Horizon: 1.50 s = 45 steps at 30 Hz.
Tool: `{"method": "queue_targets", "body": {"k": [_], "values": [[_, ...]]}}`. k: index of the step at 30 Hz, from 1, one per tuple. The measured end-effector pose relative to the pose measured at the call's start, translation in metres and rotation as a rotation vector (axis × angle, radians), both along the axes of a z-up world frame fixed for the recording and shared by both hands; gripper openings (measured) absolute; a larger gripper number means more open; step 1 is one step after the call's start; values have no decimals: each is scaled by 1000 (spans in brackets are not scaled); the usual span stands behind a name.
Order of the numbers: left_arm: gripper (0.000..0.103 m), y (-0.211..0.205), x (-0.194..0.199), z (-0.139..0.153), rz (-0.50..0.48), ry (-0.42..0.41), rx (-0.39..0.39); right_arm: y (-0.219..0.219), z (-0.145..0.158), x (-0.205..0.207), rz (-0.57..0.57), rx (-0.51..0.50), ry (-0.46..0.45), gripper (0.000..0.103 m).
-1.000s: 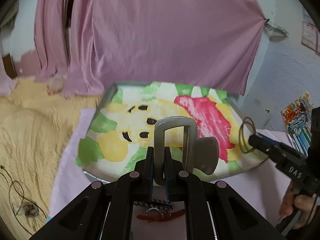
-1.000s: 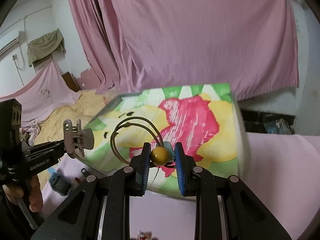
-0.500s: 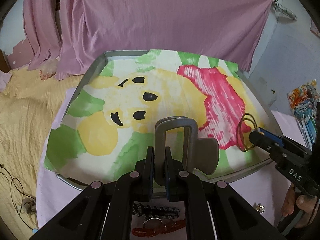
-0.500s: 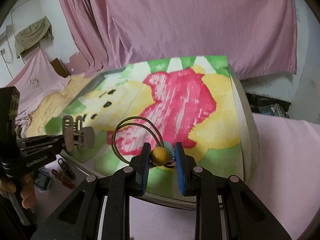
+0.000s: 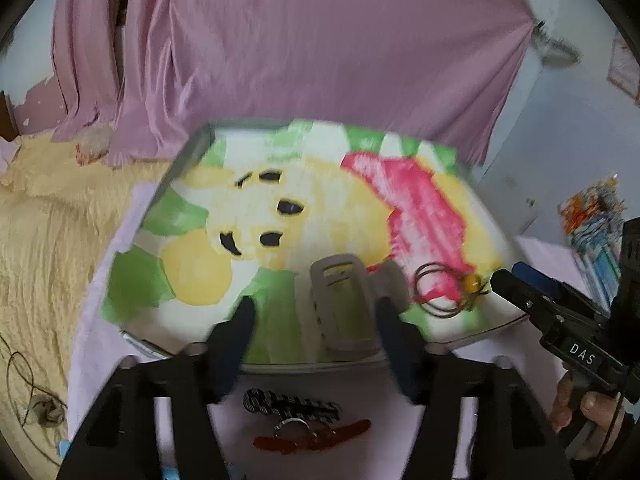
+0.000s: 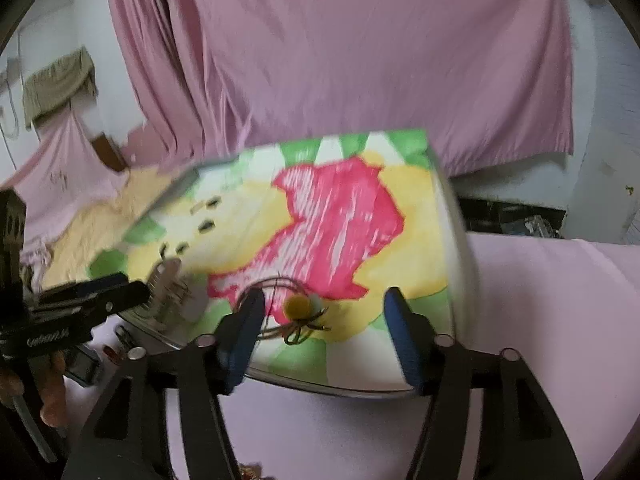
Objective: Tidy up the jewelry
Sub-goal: 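Open right tool over the tray while left tool releases the claw clip into it, then withdraw both tools from the tray back over the table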
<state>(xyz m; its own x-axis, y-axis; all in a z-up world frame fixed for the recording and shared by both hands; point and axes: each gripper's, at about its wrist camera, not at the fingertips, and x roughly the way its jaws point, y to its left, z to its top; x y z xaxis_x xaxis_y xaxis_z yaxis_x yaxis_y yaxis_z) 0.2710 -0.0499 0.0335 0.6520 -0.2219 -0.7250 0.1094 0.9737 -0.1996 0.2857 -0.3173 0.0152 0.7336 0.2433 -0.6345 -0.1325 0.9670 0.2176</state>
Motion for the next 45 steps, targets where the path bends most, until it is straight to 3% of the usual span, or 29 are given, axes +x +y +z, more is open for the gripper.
{"method": "queue_targets", "body": {"k": [1,9,16,30,45], "values": [[79,1,-5,3,9,-28,-5,-2,4,-5,-9,8,-22,64],[96,12,-53,20,79,-237,-29,-7,24,-56,-37,5,-213,92],[102,15,-99,21,118,-391,-12,-2,34,-103,-43,-37,-327,97],[102,11,-164,8,101,-462,84,3,29,-187,-102,-101,-443,101],[102,22,-198,-6,118,-475,106,17,15,-222,-103,-162,-472,101]]}}
